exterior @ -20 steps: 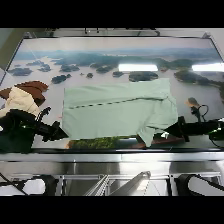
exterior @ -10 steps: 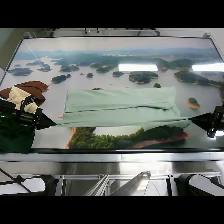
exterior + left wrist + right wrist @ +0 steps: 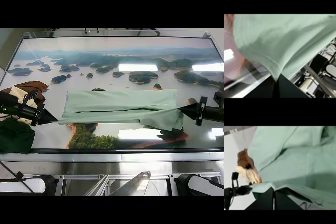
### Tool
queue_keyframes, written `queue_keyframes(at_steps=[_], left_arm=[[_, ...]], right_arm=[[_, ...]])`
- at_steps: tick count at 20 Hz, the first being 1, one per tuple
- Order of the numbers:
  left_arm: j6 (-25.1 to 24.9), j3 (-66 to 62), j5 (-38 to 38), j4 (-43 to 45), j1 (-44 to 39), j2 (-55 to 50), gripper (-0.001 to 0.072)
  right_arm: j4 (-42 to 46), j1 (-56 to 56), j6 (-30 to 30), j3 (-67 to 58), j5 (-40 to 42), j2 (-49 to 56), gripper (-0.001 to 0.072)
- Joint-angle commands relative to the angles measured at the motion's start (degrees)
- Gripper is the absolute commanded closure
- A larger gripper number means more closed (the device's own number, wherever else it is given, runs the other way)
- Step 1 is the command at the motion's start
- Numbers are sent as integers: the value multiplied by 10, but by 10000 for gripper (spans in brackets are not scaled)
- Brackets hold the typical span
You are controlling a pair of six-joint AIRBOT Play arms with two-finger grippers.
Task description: Fold the shirts.
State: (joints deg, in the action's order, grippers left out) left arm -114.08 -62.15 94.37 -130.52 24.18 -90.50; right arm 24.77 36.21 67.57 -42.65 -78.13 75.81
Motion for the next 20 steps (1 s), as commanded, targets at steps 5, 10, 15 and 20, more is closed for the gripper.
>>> queue_keyframes(at_steps=[5,10,15,20], left_arm=[[49,-216,8,1,-86,-155,685],[67,-280,19,0,-92,-264,687],[68,-285,27,-2,-95,-300,390],[67,-285,51,-102,-61,-264,-4]], right_arm=[[-71,-36,-76,-49,148,141,693],[-118,-62,-188,-66,169,226,693],[-127,-68,-229,-66,163,230,692],[-102,-58,-231,-67,123,170,525]])
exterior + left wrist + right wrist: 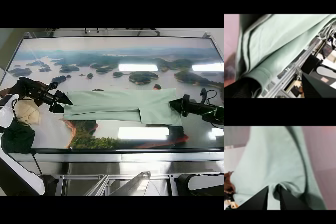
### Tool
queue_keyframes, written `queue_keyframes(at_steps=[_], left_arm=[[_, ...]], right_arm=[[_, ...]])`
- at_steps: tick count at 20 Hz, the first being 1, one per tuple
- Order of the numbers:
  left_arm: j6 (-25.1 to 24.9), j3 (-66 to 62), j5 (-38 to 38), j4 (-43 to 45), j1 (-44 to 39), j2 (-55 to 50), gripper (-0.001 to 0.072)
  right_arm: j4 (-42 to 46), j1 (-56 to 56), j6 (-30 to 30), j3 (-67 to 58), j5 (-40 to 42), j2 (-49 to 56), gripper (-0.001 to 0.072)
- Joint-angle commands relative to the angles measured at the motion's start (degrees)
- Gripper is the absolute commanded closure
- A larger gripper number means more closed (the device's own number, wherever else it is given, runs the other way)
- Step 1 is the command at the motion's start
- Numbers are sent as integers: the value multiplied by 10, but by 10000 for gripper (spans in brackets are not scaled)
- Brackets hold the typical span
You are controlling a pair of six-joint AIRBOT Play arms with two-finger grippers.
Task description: Fold the shirts.
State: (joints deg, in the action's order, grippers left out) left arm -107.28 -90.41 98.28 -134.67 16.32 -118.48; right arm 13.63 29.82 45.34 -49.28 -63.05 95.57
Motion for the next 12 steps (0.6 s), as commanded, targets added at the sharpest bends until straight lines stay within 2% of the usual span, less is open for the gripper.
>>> queue_keyframes(at_steps=[1,3,4,6,7,8,9,10,11,12], left_arm=[[-1,-2,18,-65,26,32,-5],[-1,-2,23,-63,46,68,-4],[-1,-2,21,-63,59,87,-4],[-1,-2,-2,-63,86,124,-3],[-1,-2,-16,-63,96,141,-3],[0,-2,-27,-63,102,155,-2],[0,-2,-31,-64,105,164,42],[0,-2,-30,-64,104,172,220],[0,-2,-27,-64,100,177,560],[-2,-2,-27,-65,96,183,686]], right_arm=[[22,13,-8,-3,-35,-42,523],[76,35,11,-22,-38,-71,300],[113,45,18,-38,-38,-83,269],[185,54,54,-75,-30,-90,91],[205,52,64,-83,-27,-90,61],[212,47,63,-85,-22,-87,60],[220,38,63,-85,-14,-81,60],[230,30,63,-85,-12,-69,60],[233,22,64,-85,-15,-55,60],[233,13,65,-85,-17,-40,60]])
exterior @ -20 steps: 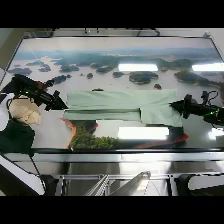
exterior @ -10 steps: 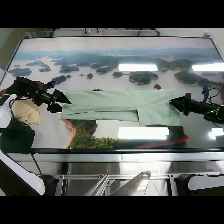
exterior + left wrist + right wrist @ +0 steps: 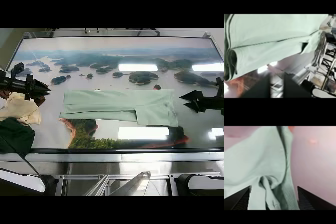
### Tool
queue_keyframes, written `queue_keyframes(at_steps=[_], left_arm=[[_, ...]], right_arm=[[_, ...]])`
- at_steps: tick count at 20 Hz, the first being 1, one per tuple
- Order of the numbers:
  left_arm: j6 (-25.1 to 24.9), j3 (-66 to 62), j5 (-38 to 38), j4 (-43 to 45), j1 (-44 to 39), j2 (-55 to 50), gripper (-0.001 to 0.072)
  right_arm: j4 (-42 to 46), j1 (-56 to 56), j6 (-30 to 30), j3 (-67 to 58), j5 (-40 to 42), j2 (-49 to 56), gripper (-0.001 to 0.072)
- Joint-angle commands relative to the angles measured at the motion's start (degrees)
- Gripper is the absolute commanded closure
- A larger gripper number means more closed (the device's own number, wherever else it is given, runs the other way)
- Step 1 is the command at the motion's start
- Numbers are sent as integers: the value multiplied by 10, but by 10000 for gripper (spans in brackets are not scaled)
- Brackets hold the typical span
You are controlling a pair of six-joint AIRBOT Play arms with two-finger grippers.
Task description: Fold the shirts.
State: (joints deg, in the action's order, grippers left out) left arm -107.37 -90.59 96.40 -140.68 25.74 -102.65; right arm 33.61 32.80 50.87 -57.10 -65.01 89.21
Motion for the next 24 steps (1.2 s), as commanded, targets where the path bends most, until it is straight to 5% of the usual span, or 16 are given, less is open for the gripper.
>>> queue_keyframes(at_steps=[1,5,9,12,13,19,24], left_arm=[[-1,0,-7,-4,-7,28,686],[-1,0,-9,-2,-54,31,687],[-2,13,-44,-3,-127,31,687],[-2,62,-117,-2,-200,31,687],[-2,83,-148,-2,-223,31,686],[4,123,-309,24,-392,-20,704],[134,-27,-277,165,-510,-142,704]], right_arm=[[33,-28,10,-7,3,39,61],[32,-78,11,-9,3,85,70],[29,-132,31,-25,7,96,165],[25,-169,32,-41,6,99,624],[22,-178,32,-46,5,99,693],[22,-167,38,-83,-71,85,695],[22,-123,45,-116,-180,53,695]])
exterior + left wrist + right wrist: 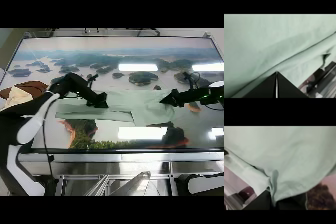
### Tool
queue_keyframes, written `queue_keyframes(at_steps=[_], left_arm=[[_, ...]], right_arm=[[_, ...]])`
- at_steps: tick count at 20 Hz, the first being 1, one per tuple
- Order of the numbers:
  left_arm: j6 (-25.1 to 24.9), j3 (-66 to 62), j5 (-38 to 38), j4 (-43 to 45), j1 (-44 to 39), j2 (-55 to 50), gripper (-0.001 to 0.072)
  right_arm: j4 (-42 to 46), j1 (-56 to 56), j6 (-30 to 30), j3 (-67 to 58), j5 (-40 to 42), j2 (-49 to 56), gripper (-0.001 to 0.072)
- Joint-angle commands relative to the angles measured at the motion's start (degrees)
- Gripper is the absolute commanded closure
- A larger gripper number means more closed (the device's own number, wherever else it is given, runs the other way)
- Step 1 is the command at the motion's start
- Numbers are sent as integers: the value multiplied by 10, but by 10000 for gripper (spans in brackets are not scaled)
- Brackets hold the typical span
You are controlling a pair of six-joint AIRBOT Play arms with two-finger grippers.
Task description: Fold the shirts.
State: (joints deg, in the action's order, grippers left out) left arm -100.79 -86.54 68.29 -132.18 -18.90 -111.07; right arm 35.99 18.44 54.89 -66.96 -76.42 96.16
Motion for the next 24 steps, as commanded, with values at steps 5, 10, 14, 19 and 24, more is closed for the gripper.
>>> queue_keyframes(at_steps=[5,10,14,19,24], left_arm=[[89,-216,126,90,-139,-152,703],[53,-336,184,91,-150,-97,695],[18,-246,228,93,-59,96,695],[10,-63,210,111,124,336,694],[-30,108,168,105,245,463,694]], right_arm=[[-76,74,6,-46,-120,-68,695],[-212,29,9,-52,-136,-121,695],[-232,-141,9,-52,-68,-130,695],[-219,-400,9,-52,152,-60,695],[-268,-537,-24,-122,231,110,133]])
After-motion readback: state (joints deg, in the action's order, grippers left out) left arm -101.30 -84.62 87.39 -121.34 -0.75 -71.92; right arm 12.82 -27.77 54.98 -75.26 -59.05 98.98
